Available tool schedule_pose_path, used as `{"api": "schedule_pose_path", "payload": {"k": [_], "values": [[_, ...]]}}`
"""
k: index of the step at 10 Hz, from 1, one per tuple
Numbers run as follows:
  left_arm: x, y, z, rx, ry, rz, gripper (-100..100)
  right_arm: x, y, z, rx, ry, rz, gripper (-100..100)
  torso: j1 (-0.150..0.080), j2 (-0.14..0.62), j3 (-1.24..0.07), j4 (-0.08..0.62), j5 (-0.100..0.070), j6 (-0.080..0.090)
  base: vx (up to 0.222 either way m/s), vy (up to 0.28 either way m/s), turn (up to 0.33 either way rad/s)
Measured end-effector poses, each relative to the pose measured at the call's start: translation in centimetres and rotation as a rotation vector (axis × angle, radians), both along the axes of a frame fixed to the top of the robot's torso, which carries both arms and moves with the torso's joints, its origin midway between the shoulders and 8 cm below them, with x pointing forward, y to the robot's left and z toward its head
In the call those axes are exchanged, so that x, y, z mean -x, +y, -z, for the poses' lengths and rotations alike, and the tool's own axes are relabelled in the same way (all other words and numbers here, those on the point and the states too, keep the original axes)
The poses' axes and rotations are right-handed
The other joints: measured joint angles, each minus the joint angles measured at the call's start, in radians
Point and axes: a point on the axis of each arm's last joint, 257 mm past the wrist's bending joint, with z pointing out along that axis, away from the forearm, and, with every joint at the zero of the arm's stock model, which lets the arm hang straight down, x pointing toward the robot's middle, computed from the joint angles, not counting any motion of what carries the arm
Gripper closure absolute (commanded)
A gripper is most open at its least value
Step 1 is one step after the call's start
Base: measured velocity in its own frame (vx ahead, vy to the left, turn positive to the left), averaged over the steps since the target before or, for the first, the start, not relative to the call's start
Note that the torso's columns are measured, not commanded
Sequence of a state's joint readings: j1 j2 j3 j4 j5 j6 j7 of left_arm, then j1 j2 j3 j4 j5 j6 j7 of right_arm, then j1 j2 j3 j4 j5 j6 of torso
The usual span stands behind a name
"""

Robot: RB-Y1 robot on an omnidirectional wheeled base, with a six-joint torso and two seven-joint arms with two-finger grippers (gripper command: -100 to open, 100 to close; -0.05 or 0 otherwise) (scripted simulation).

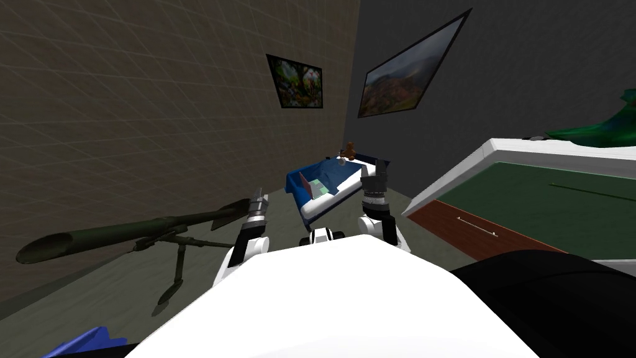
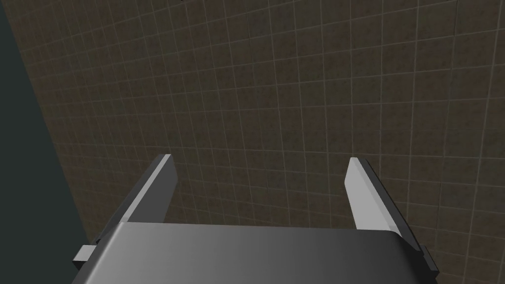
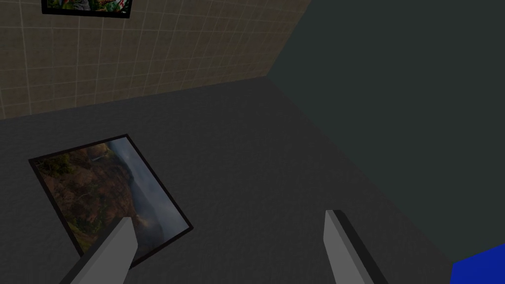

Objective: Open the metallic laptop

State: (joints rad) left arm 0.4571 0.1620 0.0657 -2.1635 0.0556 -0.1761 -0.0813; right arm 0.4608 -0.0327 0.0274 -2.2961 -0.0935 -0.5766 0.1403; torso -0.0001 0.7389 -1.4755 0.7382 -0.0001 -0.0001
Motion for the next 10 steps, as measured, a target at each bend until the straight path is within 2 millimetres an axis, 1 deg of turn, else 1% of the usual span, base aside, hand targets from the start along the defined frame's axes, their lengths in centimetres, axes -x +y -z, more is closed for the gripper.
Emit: {"api": "schedule_pose_path", "payload": {"k": [1,5,6,8,10], "values": [[-0.6,0.2,1.0,0.015,0.029,0.000,-100,0.0,0.0,0.0,0.000,0.000,0.000,0,0.000,0.000,0.000,0.000,0.000,0.000,0.041,-0.079,-0.050],[-2.1,1.0,4.6,0.077,0.141,-0.006,-100,0.0,0.0,0.0,0.000,0.000,0.000,0,0.000,-0.001,-0.001,0.000,0.000,0.000,0.064,-0.088,-0.057],[-2.3,1.5,5.5,0.093,0.171,-0.009,-100,0.0,0.0,0.0,0.000,0.000,0.000,0,0.001,0.000,0.000,0.000,0.000,0.000,0.036,-0.060,-0.018],[-2.9,1.7,6.5,0.116,0.207,-0.012,-100,0.0,0.0,0.0,0.000,0.000,0.000,0,0.002,0.000,0.000,0.000,0.001,0.000,0.042,-0.054,-0.044],[-3.4,2.2,8.5,0.147,0.267,-0.017,-100,0.0,0.0,0.0,0.000,0.000,0.000,0,-0.001,-0.002,-0.001,0.000,0.000,0.000,0.062,-0.083,-0.064]]}}
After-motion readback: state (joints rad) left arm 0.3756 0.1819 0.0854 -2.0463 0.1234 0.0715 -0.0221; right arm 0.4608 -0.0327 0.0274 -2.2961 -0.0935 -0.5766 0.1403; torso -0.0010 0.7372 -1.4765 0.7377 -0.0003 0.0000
